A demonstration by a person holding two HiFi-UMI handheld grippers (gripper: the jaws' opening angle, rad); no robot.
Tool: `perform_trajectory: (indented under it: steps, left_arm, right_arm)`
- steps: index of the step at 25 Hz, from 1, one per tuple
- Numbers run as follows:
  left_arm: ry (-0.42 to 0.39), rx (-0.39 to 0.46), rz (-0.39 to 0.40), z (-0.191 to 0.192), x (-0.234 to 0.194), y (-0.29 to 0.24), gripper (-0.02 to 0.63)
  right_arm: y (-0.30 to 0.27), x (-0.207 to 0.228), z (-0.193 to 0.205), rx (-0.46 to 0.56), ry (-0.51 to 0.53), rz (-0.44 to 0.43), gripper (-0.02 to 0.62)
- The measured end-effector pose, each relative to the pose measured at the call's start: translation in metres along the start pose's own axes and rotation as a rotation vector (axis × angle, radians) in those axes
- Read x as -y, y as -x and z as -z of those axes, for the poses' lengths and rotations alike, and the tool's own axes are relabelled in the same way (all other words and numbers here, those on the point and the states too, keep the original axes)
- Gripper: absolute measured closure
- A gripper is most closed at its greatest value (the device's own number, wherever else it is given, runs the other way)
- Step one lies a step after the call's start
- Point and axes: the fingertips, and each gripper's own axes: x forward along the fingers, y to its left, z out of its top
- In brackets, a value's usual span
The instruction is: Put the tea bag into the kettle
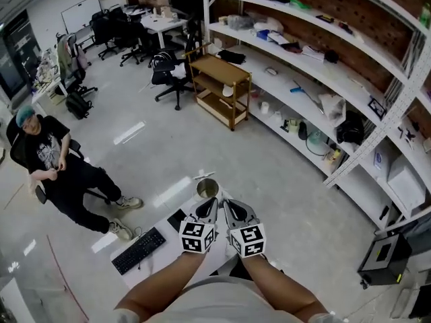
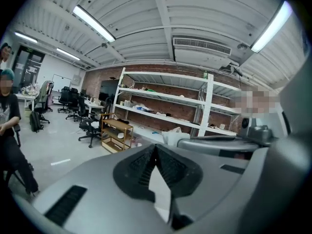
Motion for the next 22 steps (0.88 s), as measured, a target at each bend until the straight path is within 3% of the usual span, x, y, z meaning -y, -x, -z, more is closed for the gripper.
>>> perform_trajectory:
  steps: [16, 22]
  left_arm:
    - [0.113, 0.04, -0.365, -0.021, -0.056, -0.062, 0.598]
    - [0.125, 0.032, -0.452, -0.009, -0.069, -0.062, 0.598]
  right_arm:
    - [-0.098, 0.046, -0.007, -0.106, 0.039, -0.375, 0.584]
    - [-0.118, 0.045, 0.001, -0.127, 0.046, -0.448, 0.584]
